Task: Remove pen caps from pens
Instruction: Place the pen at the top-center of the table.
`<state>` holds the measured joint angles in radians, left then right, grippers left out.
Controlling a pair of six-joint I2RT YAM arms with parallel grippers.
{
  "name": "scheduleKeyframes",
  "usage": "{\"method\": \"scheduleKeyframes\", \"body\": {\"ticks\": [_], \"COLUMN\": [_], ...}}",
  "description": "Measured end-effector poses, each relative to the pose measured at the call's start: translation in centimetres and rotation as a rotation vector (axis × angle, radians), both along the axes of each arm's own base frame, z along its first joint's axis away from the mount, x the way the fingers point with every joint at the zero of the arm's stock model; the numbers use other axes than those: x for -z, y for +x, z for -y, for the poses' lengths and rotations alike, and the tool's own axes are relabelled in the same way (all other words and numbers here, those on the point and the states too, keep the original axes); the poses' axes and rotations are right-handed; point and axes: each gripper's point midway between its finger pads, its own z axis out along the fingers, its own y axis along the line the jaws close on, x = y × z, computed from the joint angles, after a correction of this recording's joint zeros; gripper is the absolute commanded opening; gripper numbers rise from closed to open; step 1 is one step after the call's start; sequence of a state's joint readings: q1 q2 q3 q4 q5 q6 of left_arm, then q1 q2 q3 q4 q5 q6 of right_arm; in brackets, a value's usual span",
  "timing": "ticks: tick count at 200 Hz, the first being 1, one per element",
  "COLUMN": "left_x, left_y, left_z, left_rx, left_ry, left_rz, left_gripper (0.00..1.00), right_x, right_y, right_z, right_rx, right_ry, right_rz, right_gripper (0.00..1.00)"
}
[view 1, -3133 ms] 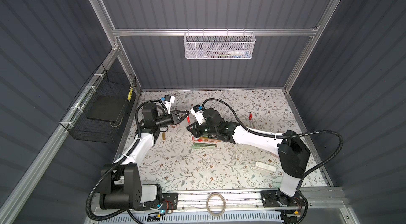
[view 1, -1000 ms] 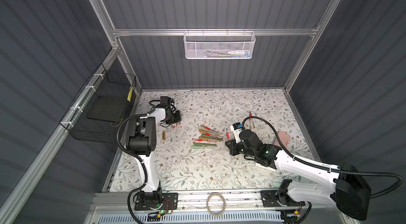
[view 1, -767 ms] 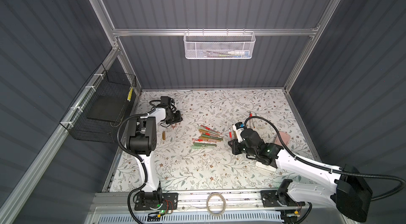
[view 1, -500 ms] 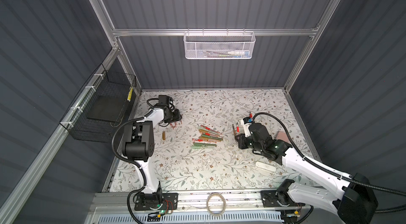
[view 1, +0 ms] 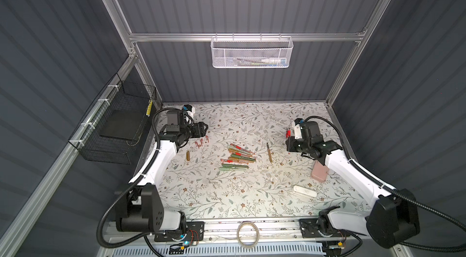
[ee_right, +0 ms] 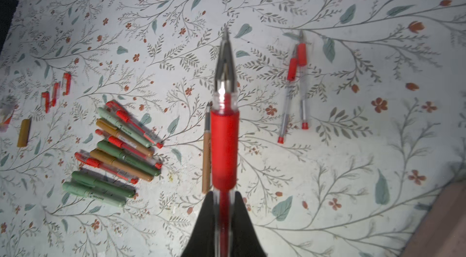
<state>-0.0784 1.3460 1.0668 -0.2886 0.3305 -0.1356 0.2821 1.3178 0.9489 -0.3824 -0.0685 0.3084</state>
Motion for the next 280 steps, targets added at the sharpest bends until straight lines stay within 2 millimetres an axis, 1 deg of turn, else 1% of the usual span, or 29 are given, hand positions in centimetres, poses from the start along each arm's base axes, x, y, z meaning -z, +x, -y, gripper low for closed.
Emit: {"method": "scheduleKeyframes", "body": {"ticks": [13, 25, 38, 53, 70, 96, 114, 130, 165, 194, 211, 253, 280], "left_x": [-1.0, -1.3, -1.1, -0.7, -0.1, -0.1, -0.4, -0.5, -0.7, -0.8, -1.0, -1.0, -1.0], "left_y": [-0.6, -0.9, -1.1, -1.4, -1.7, -1.6, -1.5, -1.5, -1.5, -1.5, -1.5, -1.4, -1.4], "left_z": [-0.1, -0.6, -1.4, -2.1, -2.9, -4.1, -4.5, -4.5, -4.3, -4.7, -4.9, -5.4, -5.6], "left_rx": [0.017, 0.017, 0.006, -0.004, -0.017, -0.041, -0.051, -0.054, -0.046, -0.055, -0.06, -0.078, -0.085], "left_ry": [-0.004, -0.003, 0.003, 0.005, -0.003, -0.03, -0.041, -0.052, -0.073, -0.077, -0.079, -0.085, -0.086], "left_rz": [0.038, 0.06, 0.066, 0.068, 0.064, 0.066, 0.08, 0.086, 0.089, 0.092, 0.095, 0.093, 0.093], "left_gripper": [0.78, 0.79, 0.82, 0.88, 0.91, 0.94, 0.98, 1.0, 1.0, 1.0, 1.0, 1.0, 1.0], "right_x": [0.3, 0.6, 1.1, 1.9, 3.3, 5.4, 6.6, 7.6, 9.6, 11.1, 11.8, 12.4, 12.4], "right_y": [1.3, 2.5, 3.9, 5.5, 7.1, 8.9, 9.9, 10.5, 11.6, 11.4, 11.2, 11.5, 11.4], "right_z": [0.6, 0.8, 0.8, 0.7, 0.5, 0.3, 0.2, 0.2, 0.4, 0.6, 0.8, 1.2, 1.4], "right_rx": [0.015, 0.018, 0.017, 0.013, 0.009, 0.011, 0.012, 0.014, 0.02, 0.02, 0.022, 0.035, 0.041], "right_ry": [-0.014, -0.028, -0.042, -0.055, -0.069, -0.084, -0.093, -0.098, -0.115, -0.13, -0.139, -0.158, -0.169], "right_rz": [-0.011, -0.022, -0.037, -0.056, -0.085, -0.145, -0.176, -0.202, -0.256, -0.298, -0.325, -0.343, -0.348], "right_gripper": [0.0, 0.0, 0.0, 0.0, 0.0, 0.0, 0.0, 0.0, 0.01, 0.07, 0.08, 0.11, 0.22]}}
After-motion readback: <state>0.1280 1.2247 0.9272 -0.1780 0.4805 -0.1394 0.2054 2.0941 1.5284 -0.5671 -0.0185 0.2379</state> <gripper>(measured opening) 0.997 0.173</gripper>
